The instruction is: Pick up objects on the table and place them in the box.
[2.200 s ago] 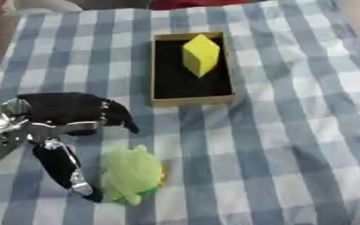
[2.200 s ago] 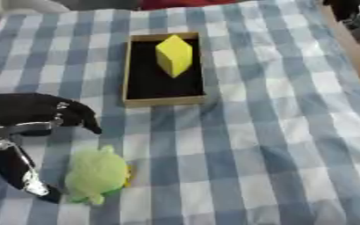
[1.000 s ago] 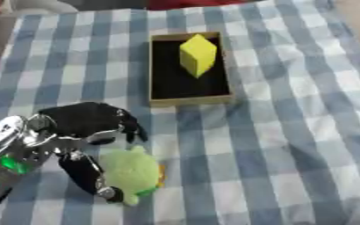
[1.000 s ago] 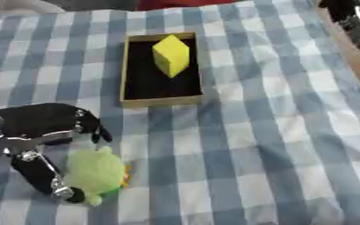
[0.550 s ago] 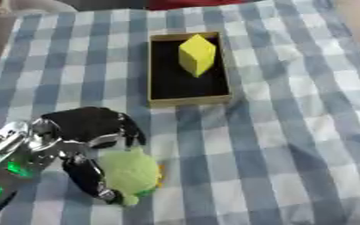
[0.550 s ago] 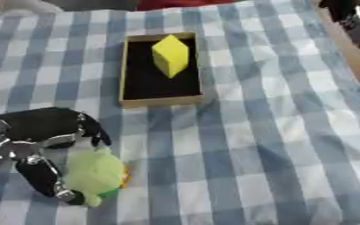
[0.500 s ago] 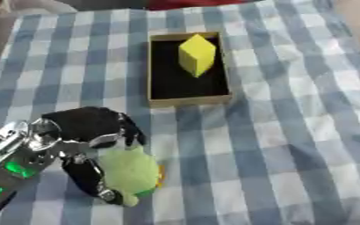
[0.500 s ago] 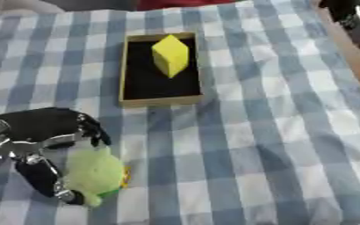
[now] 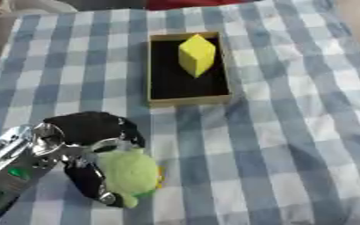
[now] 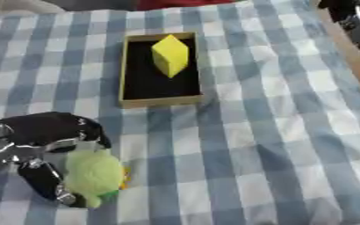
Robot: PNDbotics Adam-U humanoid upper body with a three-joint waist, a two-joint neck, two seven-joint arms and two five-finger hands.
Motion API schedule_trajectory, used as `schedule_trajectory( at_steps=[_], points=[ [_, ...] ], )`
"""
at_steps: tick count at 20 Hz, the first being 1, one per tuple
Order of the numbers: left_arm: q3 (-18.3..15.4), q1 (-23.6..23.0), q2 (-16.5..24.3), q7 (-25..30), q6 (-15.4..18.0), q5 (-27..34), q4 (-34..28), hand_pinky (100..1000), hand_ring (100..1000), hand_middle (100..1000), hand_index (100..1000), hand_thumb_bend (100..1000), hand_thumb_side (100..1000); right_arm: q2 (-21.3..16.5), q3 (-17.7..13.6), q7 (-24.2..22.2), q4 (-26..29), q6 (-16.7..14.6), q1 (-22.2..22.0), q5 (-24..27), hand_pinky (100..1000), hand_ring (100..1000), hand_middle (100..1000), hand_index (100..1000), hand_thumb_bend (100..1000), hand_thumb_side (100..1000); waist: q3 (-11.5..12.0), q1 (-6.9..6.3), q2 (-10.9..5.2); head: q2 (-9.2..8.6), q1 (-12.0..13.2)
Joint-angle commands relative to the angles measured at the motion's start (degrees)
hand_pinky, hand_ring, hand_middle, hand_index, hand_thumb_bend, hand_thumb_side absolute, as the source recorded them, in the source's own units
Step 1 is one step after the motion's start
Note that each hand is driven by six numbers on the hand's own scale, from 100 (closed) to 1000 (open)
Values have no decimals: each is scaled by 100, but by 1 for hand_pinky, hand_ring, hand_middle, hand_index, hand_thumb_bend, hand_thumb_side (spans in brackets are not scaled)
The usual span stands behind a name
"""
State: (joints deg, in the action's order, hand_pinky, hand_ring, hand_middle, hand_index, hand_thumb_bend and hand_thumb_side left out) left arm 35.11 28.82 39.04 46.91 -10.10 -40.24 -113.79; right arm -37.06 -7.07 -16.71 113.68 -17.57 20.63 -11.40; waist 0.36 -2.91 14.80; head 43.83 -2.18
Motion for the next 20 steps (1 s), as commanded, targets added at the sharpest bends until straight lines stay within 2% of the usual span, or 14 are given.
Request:
schedule_trajectory(
  at_steps=[1, 5, 14, 17, 20],
  points=[
    [-52, 31, 40, 157, -22, 201, -80, 836, 863, 729, 841, 633, 348, -93, -76, -9, 91, 2, 40, 45, 554, 700, 689, 773, 100, 930, -9, 25, -77, 29, -13],
    [-84, 2, 25, 309, -14, 395, -80, 833, 858, 707, 834, 631, 388, -81, -79, -9, 91, 3, 37, 51, 554, 699, 689, 773, 100, 930, -9, 27, -70, 29, -103],
    [-135, -44, -12, 505, 43, 540, -80, 813, 823, 636, 795, 682, 392, -51, -90, -10, 91, 4, 32, 63, 553, 699, 689, 773, 100, 928, -8, 27, -69, 29, -243],
    [-159, -19, -14, 482, 105, 458, -80, 795, 799, 604, 768, 668, 371, -51, -95, -8, 91, 5, 32, 64, 553, 699, 689, 772, 100, 927, -6, 26, -70, 29, -271],
    [-170, -18, -7, 388, 210, 328, -80, 788, 791, 598, 764, 594, 364, -47, -97, -7, 91, 7, 30, 62, 553, 698, 689, 772, 100, 926, -1, 23, -72, 29, -293]
  ],
)
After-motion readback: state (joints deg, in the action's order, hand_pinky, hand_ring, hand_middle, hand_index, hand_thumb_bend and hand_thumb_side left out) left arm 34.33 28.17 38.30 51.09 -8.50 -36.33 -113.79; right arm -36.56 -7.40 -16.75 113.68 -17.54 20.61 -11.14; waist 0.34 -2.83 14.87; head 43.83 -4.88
